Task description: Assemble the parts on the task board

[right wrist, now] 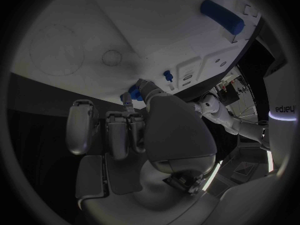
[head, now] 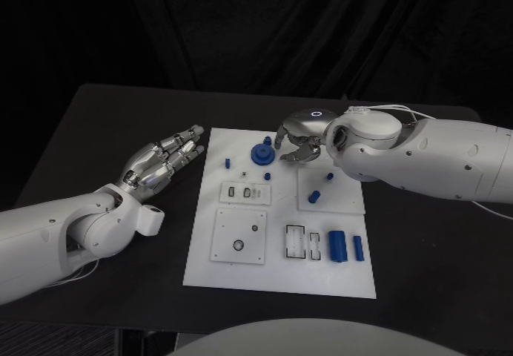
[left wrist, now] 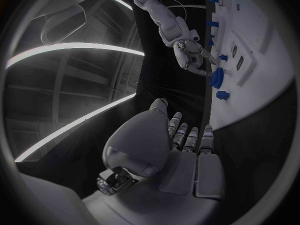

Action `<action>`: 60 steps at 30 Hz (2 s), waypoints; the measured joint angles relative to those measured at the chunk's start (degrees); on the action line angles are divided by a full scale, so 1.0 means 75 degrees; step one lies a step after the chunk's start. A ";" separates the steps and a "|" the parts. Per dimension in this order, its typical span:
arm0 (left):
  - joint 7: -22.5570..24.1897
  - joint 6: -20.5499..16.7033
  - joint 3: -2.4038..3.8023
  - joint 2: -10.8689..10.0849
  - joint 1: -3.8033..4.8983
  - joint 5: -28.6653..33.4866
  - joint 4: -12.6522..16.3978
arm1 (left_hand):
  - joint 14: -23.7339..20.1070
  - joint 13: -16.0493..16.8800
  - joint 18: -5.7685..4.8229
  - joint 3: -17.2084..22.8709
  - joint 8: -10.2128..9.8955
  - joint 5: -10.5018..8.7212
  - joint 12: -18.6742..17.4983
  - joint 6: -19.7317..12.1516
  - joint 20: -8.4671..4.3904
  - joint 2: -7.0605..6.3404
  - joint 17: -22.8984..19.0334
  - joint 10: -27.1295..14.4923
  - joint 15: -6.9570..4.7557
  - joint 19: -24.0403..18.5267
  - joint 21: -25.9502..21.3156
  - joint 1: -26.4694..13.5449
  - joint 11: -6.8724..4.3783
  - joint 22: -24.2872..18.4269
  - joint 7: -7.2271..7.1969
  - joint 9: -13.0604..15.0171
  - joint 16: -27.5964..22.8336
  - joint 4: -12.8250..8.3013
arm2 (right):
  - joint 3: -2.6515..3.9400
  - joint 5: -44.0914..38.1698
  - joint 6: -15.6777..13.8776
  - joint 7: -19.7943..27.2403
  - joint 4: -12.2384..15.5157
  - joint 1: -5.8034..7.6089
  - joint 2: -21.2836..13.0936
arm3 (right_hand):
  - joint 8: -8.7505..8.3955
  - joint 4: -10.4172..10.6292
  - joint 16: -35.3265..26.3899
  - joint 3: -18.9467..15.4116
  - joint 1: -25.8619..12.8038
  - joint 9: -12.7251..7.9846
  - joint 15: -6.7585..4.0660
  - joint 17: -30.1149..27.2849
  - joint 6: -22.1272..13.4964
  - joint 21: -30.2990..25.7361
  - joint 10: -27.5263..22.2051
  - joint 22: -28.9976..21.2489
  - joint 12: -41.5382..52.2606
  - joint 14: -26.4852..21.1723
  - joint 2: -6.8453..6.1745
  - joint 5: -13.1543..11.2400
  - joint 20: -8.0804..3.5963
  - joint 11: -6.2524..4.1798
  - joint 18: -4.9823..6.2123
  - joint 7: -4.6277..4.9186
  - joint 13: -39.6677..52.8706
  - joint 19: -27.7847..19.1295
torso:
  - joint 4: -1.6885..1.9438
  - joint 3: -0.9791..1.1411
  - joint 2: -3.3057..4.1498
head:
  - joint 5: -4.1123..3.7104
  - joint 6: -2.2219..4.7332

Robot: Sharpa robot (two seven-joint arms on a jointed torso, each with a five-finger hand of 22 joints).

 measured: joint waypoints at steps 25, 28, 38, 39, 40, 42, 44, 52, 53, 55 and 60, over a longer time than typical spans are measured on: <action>0.0001 0.0002 0.0000 -0.0089 -0.0003 0.0000 0.0020 | 0.0000 0.0000 0.0000 0.0023 0.0000 0.0031 0.0000 0.0044 -0.0001 0.0027 0.0000 0.0000 -0.0001 0.0000 0.0000 0.0027 0.0000 -0.0001 0.0010 -0.0002 0.0000 -0.0023 | 0.0000 -0.0001 -0.1141 0.0019 0.1060 0.0384 -0.1775 | -0.0081 0.0212 -0.0091 -0.0066 0.0000 0.0020 0.0000 -0.0001 0.0680 -0.0167 0.0000 -0.0002 -0.0256 0.0000 0.0000 -0.0211 -0.0016 0.0000 -0.0002 -0.0077 0.0000 0.0040 | -0.0009 -0.0003 -0.0006 | -0.0003 0.0016; 0.0001 0.0001 0.0000 -0.0091 -0.0003 0.0000 0.0035 | 0.0000 0.0000 0.0000 0.0032 0.0000 0.0030 0.0000 0.0055 -0.0001 0.0018 0.0000 0.0000 -0.0001 0.0000 0.0000 0.0041 0.0000 -0.0002 -0.0001 -0.0001 0.0000 -0.0032 | -0.0001 -0.0002 -0.1203 0.0006 0.1183 0.0439 -0.2092 | -0.0295 0.0328 -0.0230 -0.0078 0.0000 -0.0095 0.0000 -0.0001 0.0543 -0.0238 -0.0007 -0.0002 -0.0376 0.0000 0.0000 -0.0325 -0.0042 -0.0008 -0.0003 -0.0120 0.0001 0.0015 | -0.0010 -0.0003 -0.0006 | -0.0037 0.0013; 0.0001 -0.0001 0.0001 -0.0092 -0.0003 0.0000 0.0067 | 0.0028 0.0000 0.0000 0.0053 0.0000 0.0030 0.0000 0.0055 -0.0001 -0.0001 0.0000 0.0000 0.0027 -0.0001 0.0000 0.0060 0.0000 -0.0002 -0.0001 0.0006 0.0000 -0.0011 | -0.0025 0.0093 -0.1820 0.0339 0.1430 0.0424 -0.3164 | -0.0563 0.0685 -0.0414 -0.0225 -0.0080 -0.0316 -0.0143 -0.0002 0.0487 -0.0156 -0.0012 0.0004 -0.0465 -0.0002 -0.0081 -0.0705 -0.0153 -0.0152 -0.0002 -0.0231 0.0001 0.0127 | -0.0009 -0.0010 -0.0001 | -0.0057 0.0026; 0.0001 -0.0001 0.0001 -0.0093 -0.0004 0.0000 0.0067 | 0.0028 0.0000 0.0000 0.0053 0.0000 0.0030 0.0000 0.0055 -0.0001 -0.0001 0.0000 0.0000 0.0027 0.0000 0.0000 0.0060 0.0000 -0.0002 -0.0001 0.0006 0.0000 -0.0011 | -0.0025 0.0111 -0.1882 0.0380 0.1442 0.0406 -0.3250 | -0.0610 0.0727 -0.0402 -0.0249 -0.0081 -0.0340 -0.0146 -0.0002 0.0458 -0.0137 -0.0012 0.0004 -0.0465 -0.0005 -0.0081 -0.0776 -0.0164 -0.0152 -0.0003 -0.0260 0.0000 0.0138 | -0.0008 -0.0011 -0.0001 | -0.0063 0.0022; 0.0001 -0.0001 0.0001 -0.0093 -0.0004 0.0000 0.0067 | 0.0028 0.0000 0.0000 0.0053 0.0000 0.0030 0.0000 0.0071 -0.0001 -0.0001 0.0000 0.0000 0.0027 -0.0001 0.0000 0.0060 0.0000 -0.0002 0.0016 0.0006 0.0000 -0.0011 | -0.0028 0.0134 -0.1948 0.0425 0.1452 0.0386 -0.3354 | -0.0662 0.0794 -0.0380 -0.0271 -0.0117 -0.0376 -0.0146 -0.0002 0.0400 -0.0108 -0.0012 0.0004 -0.0465 -0.0005 -0.0118 -0.0883 -0.0184 -0.0152 -0.0003 -0.0279 0.0001 0.0158 | -0.0006 -0.0015 -0.0001 | -0.0078 0.0018; 0.0001 -0.0001 0.0001 -0.0087 -0.0004 0.0000 0.0068 | 0.0028 0.0000 0.0000 0.0053 0.0000 0.0030 0.0000 0.0081 -0.0001 -0.0001 0.0000 0.0000 0.0027 -0.0001 0.0000 0.0060 0.0000 -0.0002 0.0026 0.0006 0.0000 -0.0011 | -0.0030 0.0171 -0.2008 0.0470 0.1479 0.0351 -0.3514 | -0.0715 0.0886 -0.0379 -0.0341 -0.0121 -0.0427 -0.0146 -0.0002 0.0351 -0.0096 -0.0012 0.0004 -0.0465 -0.0005 -0.0122 -0.1043 -0.0192 -0.0152 -0.0003 -0.0282 0.0000 0.0166 | 0.0003 -0.0019 -0.0001 | -0.0098 0.0011; 0.0001 -0.0001 0.0001 -0.0073 -0.0004 0.0000 0.0068 | 0.0028 0.0000 0.0000 0.0053 -0.0001 0.0030 0.0000 0.0081 -0.0001 -0.0001 0.0000 0.0024 0.0027 -0.0001 0.0000 0.0060 0.0023 -0.0002 0.0026 0.0006 0.0000 -0.0011 | -0.0030 0.0213 -0.2040 0.0493 0.1525 0.0287 -0.3710 | -0.0715 0.1042 -0.0445 -0.0438 -0.0161 -0.0468 -0.0146 -0.0002 0.0351 -0.0118 -0.0012 0.0004 -0.0539 -0.0005 -0.0161 -0.1365 -0.0192 -0.0151 -0.0003 -0.0282 0.0001 0.0166 | 0.0018 -0.0022 -0.0001 | -0.0130 0.0009; 0.0001 -0.0001 0.0000 -0.0034 -0.0004 0.0000 0.0041 | 0.0028 0.0000 0.0000 0.0074 0.0000 0.0030 0.0000 0.0081 -0.0001 -0.0001 0.0000 0.0028 0.0026 -0.0001 0.0000 0.0060 0.0027 -0.0002 0.0026 0.0005 0.0000 -0.0032 | -0.0043 0.0341 -0.2045 0.0487 0.1560 -0.0024 -0.4081 | -0.0743 0.1098 -0.0591 -0.0524 -0.0201 -0.0508 -0.0146 -0.0002 0.0351 -0.0215 -0.0013 0.0003 -0.0701 -0.0005 -0.0202 -0.1623 -0.0192 -0.0151 -0.0003 -0.0283 0.0001 0.0166 | 0.0042 -0.0015 0.0012 | -0.0201 0.0052; 0.0001 -0.0001 0.0000 -0.0028 -0.0004 0.0000 0.0031 | 0.0028 0.0000 0.0000 0.0074 0.0000 0.0030 0.0000 0.0081 -0.0001 -0.0001 0.0000 0.0028 0.0026 -0.0001 0.0000 0.0060 0.0027 -0.0002 0.0026 0.0005 0.0000 -0.0032 | -0.0041 0.0355 -0.2045 0.0485 0.1559 -0.0058 -0.4097 | -0.0743 0.1090 -0.0618 -0.0532 -0.0201 -0.0513 -0.0146 -0.0002 0.0351 -0.0215 -0.0013 0.0003 -0.0701 -0.0005 -0.0202 -0.1623 -0.0192 -0.0151 -0.0003 -0.0282 0.0001 0.0166 | 0.0042 -0.0012 0.0013 | -0.0208 0.0070; 0.0001 0.0000 0.0000 -0.0017 -0.0004 0.0000 0.0024 | 0.0028 0.0000 0.0000 0.0074 0.0000 0.0030 0.0000 0.0081 -0.0001 -0.0001 0.0000 0.0028 0.0026 -0.0001 0.0000 0.0060 0.0027 -0.0002 0.0026 0.0005 0.0000 -0.0032 | -0.0038 0.0370 -0.2045 0.0483 0.1552 -0.0109 -0.4118 | -0.0743 0.1090 -0.0644 -0.0532 -0.0201 -0.0514 -0.0146 -0.0002 0.0351 -0.0215 -0.0013 0.0003 -0.0701 -0.0005 -0.0202 -0.1652 -0.0192 -0.0151 -0.0003 -0.0283 0.0001 0.0166 | 0.0039 -0.0010 0.0014 | -0.0210 0.0089; 0.0001 0.0001 0.0000 -0.0005 -0.0004 0.0000 0.0011 | 0.0028 0.0000 0.0001 0.0074 -0.0001 0.0030 0.0000 0.0081 0.0017 -0.0001 0.0000 0.0028 0.0026 -0.0019 0.0000 0.0060 0.0027 -0.0002 0.0026 0.0004 0.0000 -0.0032 | -0.0040 0.0404 -0.2045 0.0475 0.1504 -0.0206 -0.4083 | -0.0743 0.1090 -0.0676 -0.0532 -0.0197 -0.0514 -0.0146 -0.0002 0.0351 -0.0261 -0.0013 0.0002 -0.0701 -0.0005 -0.0206 -0.1658 -0.0192 -0.0151 -0.0003 -0.0282 0.0001 0.0166 | 0.0043 -0.0010 0.0014 | -0.0225 0.0081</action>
